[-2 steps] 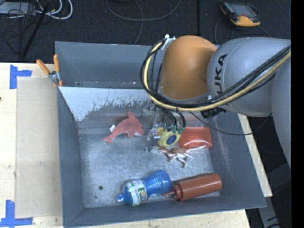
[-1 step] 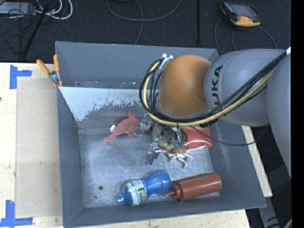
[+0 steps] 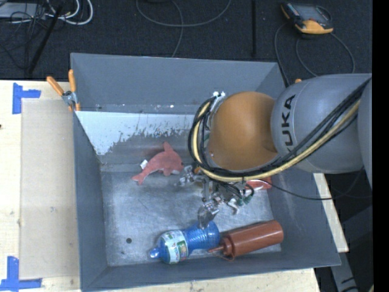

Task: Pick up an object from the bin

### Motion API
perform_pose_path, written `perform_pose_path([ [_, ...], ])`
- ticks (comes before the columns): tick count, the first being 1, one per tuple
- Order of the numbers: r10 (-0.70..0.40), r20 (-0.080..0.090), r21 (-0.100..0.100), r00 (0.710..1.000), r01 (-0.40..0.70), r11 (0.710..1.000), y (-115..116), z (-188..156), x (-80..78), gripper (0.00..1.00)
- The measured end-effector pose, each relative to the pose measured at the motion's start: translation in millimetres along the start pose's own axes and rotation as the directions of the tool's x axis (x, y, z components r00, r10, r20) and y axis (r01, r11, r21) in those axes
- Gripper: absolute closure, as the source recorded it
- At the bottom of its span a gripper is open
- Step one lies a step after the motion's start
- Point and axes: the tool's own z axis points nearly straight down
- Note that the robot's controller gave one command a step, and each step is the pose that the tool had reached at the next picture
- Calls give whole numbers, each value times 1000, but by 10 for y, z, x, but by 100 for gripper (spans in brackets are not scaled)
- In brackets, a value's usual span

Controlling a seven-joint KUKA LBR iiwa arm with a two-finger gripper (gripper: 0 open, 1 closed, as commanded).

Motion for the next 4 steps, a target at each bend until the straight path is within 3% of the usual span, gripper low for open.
perform_pose_path([
  [1,-108,0,0,994,108,994,128,-81,181,0],
  [2,-290,-6,-9,957,290,957,223,266,234,0],
  [3,-290,2,0,957,290,957,168,437,297,100],
  [4,-290,2,0,957,290,957,167,437,297,100],
])
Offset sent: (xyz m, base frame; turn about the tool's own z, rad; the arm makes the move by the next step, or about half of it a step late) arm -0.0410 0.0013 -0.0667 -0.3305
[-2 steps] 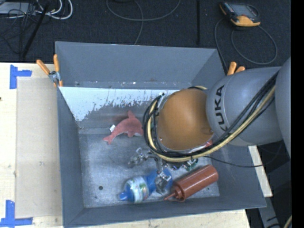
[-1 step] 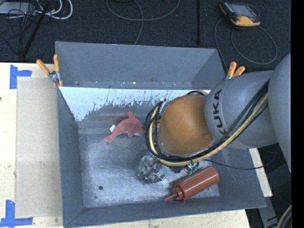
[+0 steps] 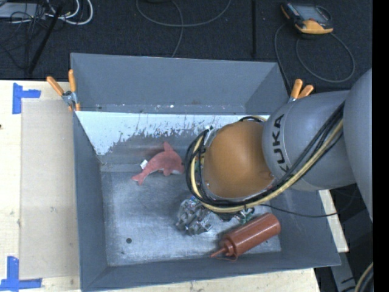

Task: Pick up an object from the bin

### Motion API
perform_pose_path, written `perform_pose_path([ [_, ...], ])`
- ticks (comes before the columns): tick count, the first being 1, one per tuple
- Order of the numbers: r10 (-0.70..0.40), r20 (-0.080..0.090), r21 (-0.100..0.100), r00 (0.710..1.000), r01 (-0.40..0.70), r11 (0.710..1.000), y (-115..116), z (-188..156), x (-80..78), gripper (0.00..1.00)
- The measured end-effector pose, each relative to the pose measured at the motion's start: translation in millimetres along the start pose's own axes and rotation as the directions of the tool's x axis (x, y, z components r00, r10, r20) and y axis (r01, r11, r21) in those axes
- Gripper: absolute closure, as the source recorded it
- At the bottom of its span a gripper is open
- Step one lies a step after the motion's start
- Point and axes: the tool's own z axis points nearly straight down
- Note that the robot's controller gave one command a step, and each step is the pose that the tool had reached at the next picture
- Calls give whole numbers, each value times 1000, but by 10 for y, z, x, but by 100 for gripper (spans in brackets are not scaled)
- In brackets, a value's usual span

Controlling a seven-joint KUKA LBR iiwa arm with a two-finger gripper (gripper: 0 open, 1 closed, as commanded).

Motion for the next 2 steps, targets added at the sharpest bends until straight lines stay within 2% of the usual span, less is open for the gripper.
perform_pose_path([
  [2,1,-8,-4,1000,-1,1000,18,-252,19,100],
])
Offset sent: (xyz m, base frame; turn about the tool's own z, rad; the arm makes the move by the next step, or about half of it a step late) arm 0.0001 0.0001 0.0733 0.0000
